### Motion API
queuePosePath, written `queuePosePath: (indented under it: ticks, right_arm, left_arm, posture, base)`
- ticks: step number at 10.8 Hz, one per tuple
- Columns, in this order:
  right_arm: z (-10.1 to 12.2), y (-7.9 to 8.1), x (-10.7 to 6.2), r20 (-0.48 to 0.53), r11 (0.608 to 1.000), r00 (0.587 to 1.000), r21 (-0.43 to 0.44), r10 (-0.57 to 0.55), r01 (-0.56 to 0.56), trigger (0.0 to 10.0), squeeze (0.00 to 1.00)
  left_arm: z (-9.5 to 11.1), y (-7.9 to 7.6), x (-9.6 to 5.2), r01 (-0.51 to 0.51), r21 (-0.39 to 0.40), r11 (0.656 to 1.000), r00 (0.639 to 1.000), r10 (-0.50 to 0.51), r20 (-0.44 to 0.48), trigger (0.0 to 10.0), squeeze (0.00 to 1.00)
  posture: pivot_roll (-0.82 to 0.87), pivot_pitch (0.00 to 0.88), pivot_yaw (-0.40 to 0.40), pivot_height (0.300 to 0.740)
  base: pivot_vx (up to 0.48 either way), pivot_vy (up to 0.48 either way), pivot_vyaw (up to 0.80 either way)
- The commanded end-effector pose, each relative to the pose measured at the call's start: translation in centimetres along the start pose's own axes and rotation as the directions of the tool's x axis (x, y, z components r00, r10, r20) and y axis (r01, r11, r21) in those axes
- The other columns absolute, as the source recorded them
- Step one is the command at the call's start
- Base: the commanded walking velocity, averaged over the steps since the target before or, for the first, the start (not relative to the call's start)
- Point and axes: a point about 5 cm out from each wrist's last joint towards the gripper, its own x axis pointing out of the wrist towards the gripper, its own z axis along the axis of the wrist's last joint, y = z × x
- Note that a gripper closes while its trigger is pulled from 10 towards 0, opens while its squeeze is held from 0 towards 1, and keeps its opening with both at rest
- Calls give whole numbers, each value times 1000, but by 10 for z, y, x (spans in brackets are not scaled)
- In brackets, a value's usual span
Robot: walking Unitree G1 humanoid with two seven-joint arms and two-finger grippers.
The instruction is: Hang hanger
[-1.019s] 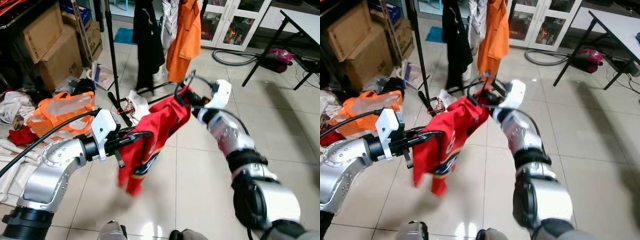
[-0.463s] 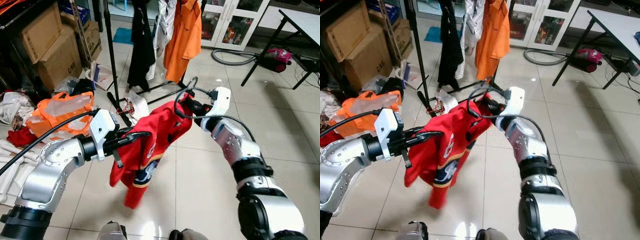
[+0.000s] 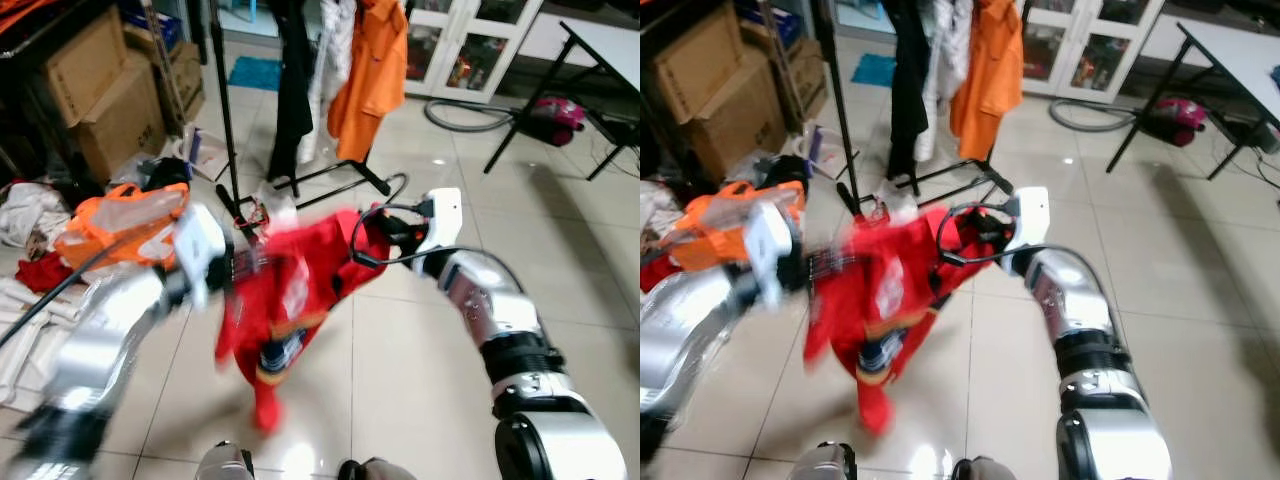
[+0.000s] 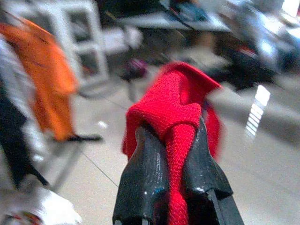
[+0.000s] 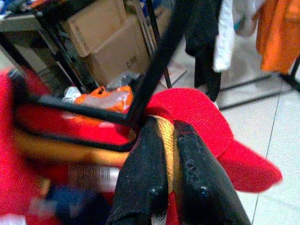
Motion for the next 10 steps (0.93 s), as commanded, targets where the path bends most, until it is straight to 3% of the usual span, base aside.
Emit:
queuePosePath:
  ticks: [1,2,3,4,5,6,7,8,10]
  right_arm:
    - [-2,10,3,-23,997,997,1,72,-72,1882,0]
    - [3,8,2,-12,997,997,11,77,-77,0,0]
    - [13,7,1,15,996,997,37,82,-83,0,0]
    - [19,7,1,32,995,996,39,87,-88,0,847]
    - [22,7,1,40,995,995,36,91,-93,0,1000]
    - [24,6,1,36,996,995,12,88,-89,9373,1000]
    - [26,5,2,35,996,995,-3,90,-90,10000,1000]
    - [29,2,1,29,995,995,-35,93,-92,10000,1000]
    - [43,-5,-3,-37,959,988,-238,149,-154,10000,1000]
  left_arm:
    - [20,0,13,-35,55,998,992,28,121,10000,0]
    - [22,-2,22,-90,48,995,980,80,180,10000,0]
    - [20,-14,33,-80,6,997,973,77,217,10000,0]
    - [17,-22,36,-55,-16,998,974,57,221,10000,0]
    - [13,-27,38,-38,-28,999,973,44,226,10000,0]
    - [12,-30,39,-13,-32,999,973,20,228,10000,0]
    - [12,-33,38,8,-30,1000,974,-1,226,10000,0]
    - [11,-35,38,30,-27,999,975,-23,221,10000,0]
    - [9,-46,33,118,-16,993,974,-113,196,10000,0]
  posture:
    - [102,66,-134,740]
    - [93,66,-143,740]
    - [81,66,-152,740]
    - [76,66,-153,740]
    - [74,67,-154,740]
    - [72,68,-154,740]
    - [72,68,-154,740]
    - [75,70,-149,740]
    - [80,77,-143,740]
  base:
    - [0,0,0]
    - [0,0,0]
    - [0,0,0]
    - [0,0,0]
    - [0,0,0]
    - [0,0,0]
    - [0,0,0]
    - [0,0,0]
    - [0,0,0]
